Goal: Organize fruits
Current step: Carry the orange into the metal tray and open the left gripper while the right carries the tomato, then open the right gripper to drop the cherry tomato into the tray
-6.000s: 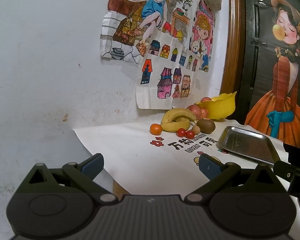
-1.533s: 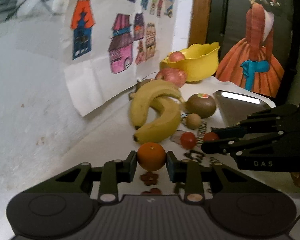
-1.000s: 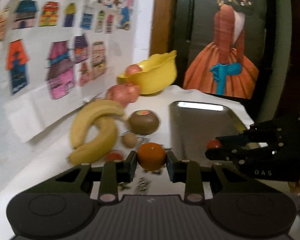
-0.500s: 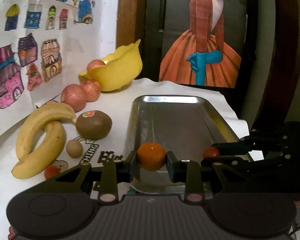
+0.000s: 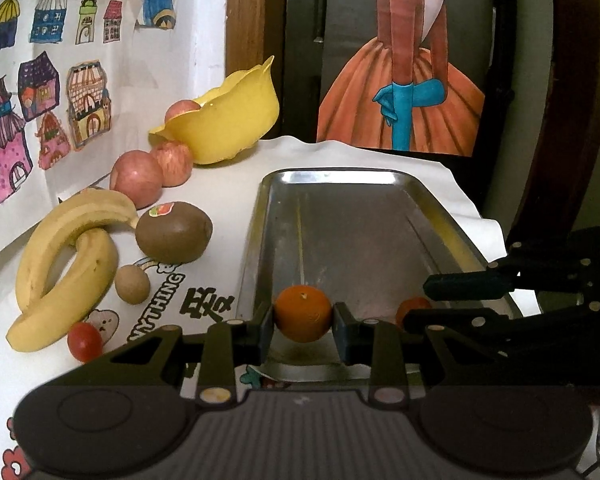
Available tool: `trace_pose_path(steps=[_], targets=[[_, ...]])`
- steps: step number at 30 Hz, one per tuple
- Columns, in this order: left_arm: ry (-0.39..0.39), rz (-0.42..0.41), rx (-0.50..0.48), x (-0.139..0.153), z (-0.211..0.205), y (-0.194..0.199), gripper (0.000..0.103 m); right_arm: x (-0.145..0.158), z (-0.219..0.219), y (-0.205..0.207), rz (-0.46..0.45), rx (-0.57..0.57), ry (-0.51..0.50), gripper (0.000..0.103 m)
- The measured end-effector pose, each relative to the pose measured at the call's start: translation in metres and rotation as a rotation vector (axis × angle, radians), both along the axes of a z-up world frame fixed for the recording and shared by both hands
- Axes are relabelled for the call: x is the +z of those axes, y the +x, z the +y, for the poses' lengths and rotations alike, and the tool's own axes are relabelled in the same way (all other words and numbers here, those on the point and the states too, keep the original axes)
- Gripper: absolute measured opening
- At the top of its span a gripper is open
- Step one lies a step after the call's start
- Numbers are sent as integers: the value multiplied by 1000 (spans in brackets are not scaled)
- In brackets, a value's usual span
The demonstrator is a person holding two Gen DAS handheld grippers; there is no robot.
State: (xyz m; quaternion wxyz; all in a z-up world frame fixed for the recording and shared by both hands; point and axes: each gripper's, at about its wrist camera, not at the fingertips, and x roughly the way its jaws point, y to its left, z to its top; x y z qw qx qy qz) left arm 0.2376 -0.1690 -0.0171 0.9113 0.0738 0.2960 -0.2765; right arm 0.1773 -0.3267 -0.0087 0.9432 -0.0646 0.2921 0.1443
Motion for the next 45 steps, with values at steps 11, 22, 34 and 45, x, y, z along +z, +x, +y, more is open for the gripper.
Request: trace_pose_path(steps=[11, 22, 34, 45], targets=[[-51, -12, 21, 10, 13, -8, 51, 11, 2, -9, -36, -23, -4, 49], [-144, -113, 121, 44, 66, -37, 97, 48, 28, -38, -137, -5, -10, 93], [-158, -200, 307, 61, 177, -72, 103, 73, 110, -62, -200, 123, -20, 102], [-123, -175, 433, 49, 251, -77, 103, 50, 188, -40, -122, 231, -80, 102]])
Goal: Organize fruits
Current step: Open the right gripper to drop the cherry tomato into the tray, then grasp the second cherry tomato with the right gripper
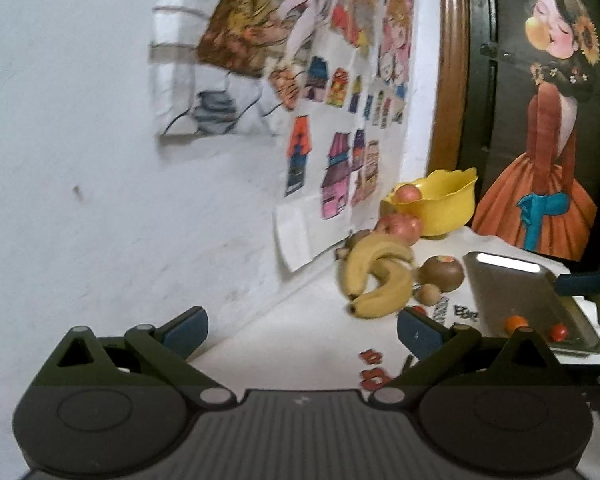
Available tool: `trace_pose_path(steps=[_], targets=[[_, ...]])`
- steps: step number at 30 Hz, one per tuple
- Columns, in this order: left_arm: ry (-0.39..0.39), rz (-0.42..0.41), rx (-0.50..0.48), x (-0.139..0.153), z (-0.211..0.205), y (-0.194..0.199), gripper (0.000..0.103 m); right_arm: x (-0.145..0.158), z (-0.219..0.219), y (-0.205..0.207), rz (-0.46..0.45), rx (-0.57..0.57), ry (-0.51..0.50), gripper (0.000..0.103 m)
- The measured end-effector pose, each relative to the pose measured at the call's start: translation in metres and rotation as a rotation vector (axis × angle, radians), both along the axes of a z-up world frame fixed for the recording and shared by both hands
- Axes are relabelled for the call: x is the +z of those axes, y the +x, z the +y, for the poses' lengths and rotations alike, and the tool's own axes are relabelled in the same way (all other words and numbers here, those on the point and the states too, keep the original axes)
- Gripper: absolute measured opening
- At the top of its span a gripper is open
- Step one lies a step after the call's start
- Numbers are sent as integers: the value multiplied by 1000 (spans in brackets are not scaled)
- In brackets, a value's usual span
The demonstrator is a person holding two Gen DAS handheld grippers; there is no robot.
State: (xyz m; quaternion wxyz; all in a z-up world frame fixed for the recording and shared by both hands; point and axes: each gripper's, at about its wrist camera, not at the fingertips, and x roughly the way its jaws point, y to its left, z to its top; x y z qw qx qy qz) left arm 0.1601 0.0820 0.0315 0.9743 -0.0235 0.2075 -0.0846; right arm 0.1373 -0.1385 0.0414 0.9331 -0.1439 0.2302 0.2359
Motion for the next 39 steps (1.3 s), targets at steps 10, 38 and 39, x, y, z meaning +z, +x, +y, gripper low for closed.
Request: trace_pose_path(steps=[10, 38, 39], targets=[[32, 28, -41, -14, -4, 35, 103, -38, 5, 63, 82, -55, -14, 101], [82, 75, -178, -38, -47, 115, 103, -79, -5, 147, 186, -51, 51, 30], [81, 75, -181, -38, -49, 116, 103, -79, -6, 146, 187, -49, 52, 26]])
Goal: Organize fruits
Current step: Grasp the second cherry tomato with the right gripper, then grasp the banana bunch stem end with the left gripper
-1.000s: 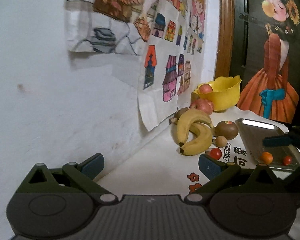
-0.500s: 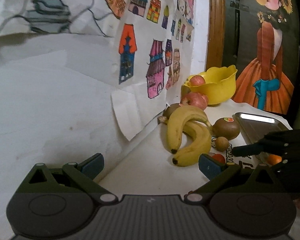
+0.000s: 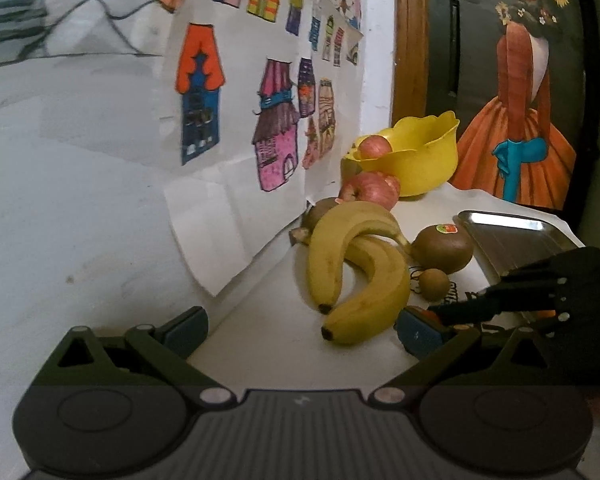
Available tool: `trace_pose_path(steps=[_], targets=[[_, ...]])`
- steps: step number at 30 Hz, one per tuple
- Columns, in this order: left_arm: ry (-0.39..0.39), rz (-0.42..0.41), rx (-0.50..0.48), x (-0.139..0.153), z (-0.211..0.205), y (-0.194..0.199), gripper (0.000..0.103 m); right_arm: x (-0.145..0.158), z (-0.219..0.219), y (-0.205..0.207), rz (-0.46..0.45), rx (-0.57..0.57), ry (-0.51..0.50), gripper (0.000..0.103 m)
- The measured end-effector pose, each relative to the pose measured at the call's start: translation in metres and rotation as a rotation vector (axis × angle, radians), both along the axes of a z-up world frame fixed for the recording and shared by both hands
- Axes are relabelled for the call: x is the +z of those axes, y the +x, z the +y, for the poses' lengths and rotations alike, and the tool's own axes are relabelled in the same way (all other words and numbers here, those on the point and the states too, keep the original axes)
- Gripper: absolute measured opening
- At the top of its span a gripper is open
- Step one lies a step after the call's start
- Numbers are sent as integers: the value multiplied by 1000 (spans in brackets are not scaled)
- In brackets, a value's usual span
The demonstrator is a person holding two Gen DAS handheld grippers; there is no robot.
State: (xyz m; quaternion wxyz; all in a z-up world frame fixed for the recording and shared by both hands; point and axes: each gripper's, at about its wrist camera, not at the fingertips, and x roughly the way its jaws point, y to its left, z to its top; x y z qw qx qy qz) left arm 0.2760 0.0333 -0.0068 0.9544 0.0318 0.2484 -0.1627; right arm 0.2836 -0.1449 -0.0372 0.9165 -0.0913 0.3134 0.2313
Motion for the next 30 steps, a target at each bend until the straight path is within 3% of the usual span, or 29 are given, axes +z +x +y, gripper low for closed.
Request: trace_pose_path(steps=[8, 21, 25, 30], targets=[[-18, 1, -58, 1, -19, 12, 101, 5, -21, -22, 6, 19, -3, 26], [124, 21, -179, -7, -72, 34, 74, 8, -52, -56, 8, 50, 24, 26], [131, 70, -159, -11, -82, 47, 63, 6, -57, -58, 14, 47, 42, 26], [129, 101, -153, -14, -85, 58, 60, 4, -61, -57, 19, 38, 52, 26]])
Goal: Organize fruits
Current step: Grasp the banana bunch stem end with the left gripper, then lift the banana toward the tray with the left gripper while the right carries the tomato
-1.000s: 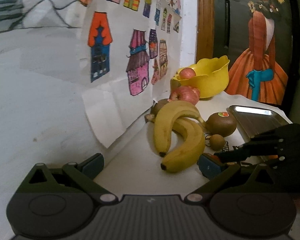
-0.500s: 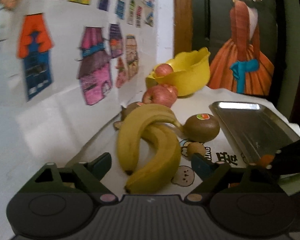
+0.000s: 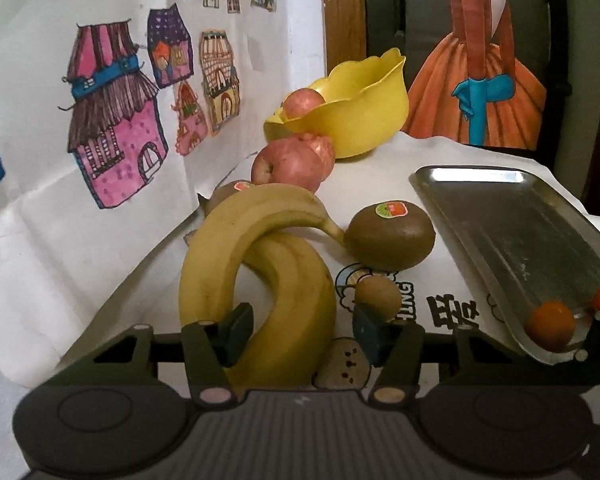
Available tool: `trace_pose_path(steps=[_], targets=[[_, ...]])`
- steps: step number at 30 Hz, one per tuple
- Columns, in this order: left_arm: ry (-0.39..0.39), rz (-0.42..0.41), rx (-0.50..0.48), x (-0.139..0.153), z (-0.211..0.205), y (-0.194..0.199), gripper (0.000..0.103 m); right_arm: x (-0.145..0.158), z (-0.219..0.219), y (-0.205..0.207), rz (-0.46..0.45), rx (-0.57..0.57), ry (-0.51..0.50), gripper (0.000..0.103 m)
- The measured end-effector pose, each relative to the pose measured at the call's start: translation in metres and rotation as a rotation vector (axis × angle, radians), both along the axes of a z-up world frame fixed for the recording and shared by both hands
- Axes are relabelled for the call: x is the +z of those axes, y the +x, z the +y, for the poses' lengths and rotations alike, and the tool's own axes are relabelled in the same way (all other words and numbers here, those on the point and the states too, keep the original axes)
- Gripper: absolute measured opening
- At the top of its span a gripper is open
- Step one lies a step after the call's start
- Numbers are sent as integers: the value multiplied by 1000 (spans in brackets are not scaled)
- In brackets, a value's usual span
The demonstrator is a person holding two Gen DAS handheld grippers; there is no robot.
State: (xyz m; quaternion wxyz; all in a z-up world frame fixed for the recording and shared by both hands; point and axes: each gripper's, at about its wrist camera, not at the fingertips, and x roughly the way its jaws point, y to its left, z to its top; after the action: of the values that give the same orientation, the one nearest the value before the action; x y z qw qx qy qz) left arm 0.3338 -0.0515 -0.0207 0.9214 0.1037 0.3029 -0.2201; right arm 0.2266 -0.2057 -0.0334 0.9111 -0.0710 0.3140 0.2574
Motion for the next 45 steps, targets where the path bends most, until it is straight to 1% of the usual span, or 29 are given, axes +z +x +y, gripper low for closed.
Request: trace_pose_path(steps=[2, 3, 4, 9, 16, 24, 35, 40, 45], targets=[[7, 10, 1, -1, -1, 4, 60, -1, 0, 0, 2, -1, 1, 26], [12, 18, 5, -2, -1, 5, 59, -1, 0, 0, 2, -2, 1, 26], [15, 24, 15, -2, -1, 7, 54, -1, 0, 0, 2, -2, 1, 26], [10, 24, 13, -2, 2, 8, 51, -1, 2, -1, 3, -1, -4, 26], [-8, 37, -10, 0, 9, -5, 46, 2, 2, -5, 3, 1, -13, 26], [-15, 56, -28, 5, 29, -49, 45, 11, 8, -21, -9, 16, -19, 26], [-42, 84, -65, 12, 43, -120, 42, 7, 12, -50, 9, 17, -29, 26], [-46, 106, -91, 14, 45, -139, 41, 8, 10, -62, 15, 13, -34, 26], [-43, 95, -90, 15, 44, -144, 41, 7, 7, -68, 15, 4, -27, 26]])
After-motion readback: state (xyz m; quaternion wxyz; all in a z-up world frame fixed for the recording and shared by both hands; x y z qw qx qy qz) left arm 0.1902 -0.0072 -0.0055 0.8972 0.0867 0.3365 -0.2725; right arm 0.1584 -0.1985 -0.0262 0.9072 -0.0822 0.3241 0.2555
